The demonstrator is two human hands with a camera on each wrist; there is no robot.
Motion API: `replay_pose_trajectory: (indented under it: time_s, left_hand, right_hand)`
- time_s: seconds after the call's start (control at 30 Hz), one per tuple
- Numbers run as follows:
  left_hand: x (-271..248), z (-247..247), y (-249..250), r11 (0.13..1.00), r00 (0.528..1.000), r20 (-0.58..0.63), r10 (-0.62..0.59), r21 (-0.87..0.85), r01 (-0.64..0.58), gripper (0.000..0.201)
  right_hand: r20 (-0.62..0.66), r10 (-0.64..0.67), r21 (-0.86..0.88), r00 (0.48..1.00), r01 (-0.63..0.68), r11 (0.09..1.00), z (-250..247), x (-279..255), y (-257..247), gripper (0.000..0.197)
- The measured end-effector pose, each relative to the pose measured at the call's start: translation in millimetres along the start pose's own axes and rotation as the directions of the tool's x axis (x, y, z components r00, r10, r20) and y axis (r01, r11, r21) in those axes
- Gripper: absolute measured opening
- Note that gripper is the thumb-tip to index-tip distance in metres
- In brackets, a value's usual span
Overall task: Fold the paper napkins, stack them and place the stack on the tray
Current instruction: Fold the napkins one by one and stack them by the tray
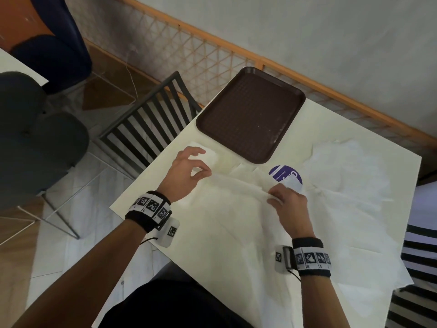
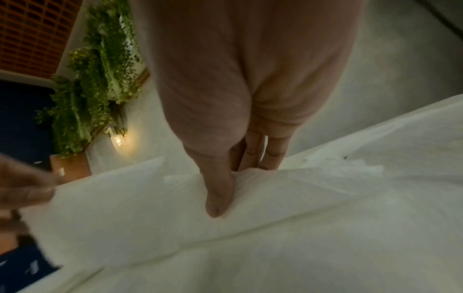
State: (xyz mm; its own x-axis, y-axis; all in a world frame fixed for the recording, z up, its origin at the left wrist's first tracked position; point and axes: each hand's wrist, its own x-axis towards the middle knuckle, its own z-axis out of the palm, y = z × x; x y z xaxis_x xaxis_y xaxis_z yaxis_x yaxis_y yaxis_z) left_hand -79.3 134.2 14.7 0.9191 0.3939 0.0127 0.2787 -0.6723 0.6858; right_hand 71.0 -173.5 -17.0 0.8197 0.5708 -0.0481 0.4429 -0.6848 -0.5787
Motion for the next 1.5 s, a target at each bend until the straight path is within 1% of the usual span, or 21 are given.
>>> replay_pose_trajectory:
  time_s: [0.07,0.13,0.17,0.2,0.27,0.33,0.4,0.47,0.53,0.6,0.67,0.73,0.83,0.97,1.1,1.17,1.23,1.3,1.37,1.4,1.5]
  left_hand:
    - [2,-8,-1,0.998,1.0,-0.016,0.003,-0.057,-0.004,0.006]
    - [3,-15,1,0.993,1.0,0.0,-0.006,-0.116,0.006,0.008]
    - [3,-17,3,0.991,1.0,0.016,-0.004,-0.135,0.006,0.009]
    - [4,-18,5,0.989,1.0,0.025,0.009,-0.145,-0.006,0.01]
    - [5,-20,9,0.988,0.998,0.014,0.067,-0.138,-0.064,0.012]
    - [7,-22,12,0.98,0.986,-0.009,0.169,-0.106,-0.169,0.012]
    - [9,-26,11,0.962,0.964,-0.028,0.266,-0.05,-0.267,0.012]
    - [10,-34,9,0.958,0.956,-0.064,0.285,0.0,-0.286,0.014]
    - [9,-44,5,0.974,0.962,-0.154,0.225,0.003,-0.227,0.015]
    - [4,-53,-1,0.994,0.959,-0.272,0.083,-0.043,-0.098,0.013]
    - [-4,-53,-12,0.994,0.937,-0.339,-0.085,-0.092,0.057,0.012]
    - [-12,-48,-24,0.973,0.905,-0.357,-0.232,-0.099,0.21,0.011]
    - [-25,-35,-39,0.932,0.876,-0.318,-0.362,-0.122,0.341,0.017]
    - [-39,-16,-61,0.894,0.862,-0.237,-0.448,-0.146,0.424,0.017]
    - [-43,0,-76,0.895,0.887,-0.183,-0.423,0.068,0.441,0.016]
    - [-43,3,-76,0.896,0.903,-0.208,-0.376,0.168,0.411,0.017]
    - [-44,4,-72,0.892,0.914,-0.262,-0.31,0.252,0.374,0.026]
    - [-45,6,-64,0.897,0.916,-0.303,-0.264,0.271,0.348,0.033]
    - [-44,9,-51,0.924,0.928,-0.284,-0.242,0.224,0.309,0.031]
    - [-43,13,-44,0.942,0.938,-0.26,-0.229,0.182,0.281,0.029]
    - [-37,29,-14,0.981,0.971,-0.176,-0.164,0.079,0.18,0.022]
  right_hand:
    - [-0.029,0.08,-0.038,0.996,-0.082,0.996,-13,3,6,0.021]
    - [-0.028,0.151,-0.2,0.988,-0.154,0.968,-23,8,8,0.04]
    - [-0.033,0.118,-0.261,0.993,-0.122,0.958,-27,9,4,0.054]
    - [-0.039,0.019,-0.246,0.999,-0.028,0.969,-29,11,-5,0.064]
    - [-0.011,-0.223,-0.052,0.975,0.222,0.974,-30,20,-40,0.072]
    - [0.107,-0.343,0.076,0.933,0.337,0.939,-19,36,-81,0.076]
    - [0.23,-0.394,0.076,0.89,0.387,0.919,-2,55,-111,0.071]
    - [0.31,-0.399,0.075,0.863,0.396,0.915,7,77,-123,0.052]
    - [0.339,-0.346,0.221,0.875,0.283,0.933,1,96,-125,0.028]
    - [0.334,-0.244,0.367,0.91,0.113,0.923,-3,111,-122,0.015]
    - [0.291,-0.144,0.454,0.946,-0.004,0.891,3,123,-122,0.014]
    - [0.238,-0.064,0.457,0.969,-0.054,0.888,24,136,-130,0.029]
    - [0.162,-0.024,0.337,0.987,-0.032,0.941,62,153,-149,0.043]
    - [0.242,-0.053,0.249,0.969,-0.009,0.968,106,168,-171,0.037]
    - [0.279,-0.102,0.095,0.955,0.078,0.992,127,168,-183,0.037]
    - [0.197,-0.147,0.002,0.969,0.149,0.989,124,160,-186,0.041]
    - [0.017,-0.17,-0.072,0.985,0.17,0.983,105,145,-184,0.037]
    - [-0.17,-0.159,-0.127,0.973,0.138,0.982,78,125,-172,0.033]
    - [-0.303,-0.087,-0.184,0.949,0.031,0.982,49,103,-148,0.036]
    - [-0.342,-0.01,-0.216,0.94,-0.068,0.974,37,94,-132,0.043]
    - [-0.327,0.266,-0.314,0.907,-0.37,0.875,14,77,-77,0.07]
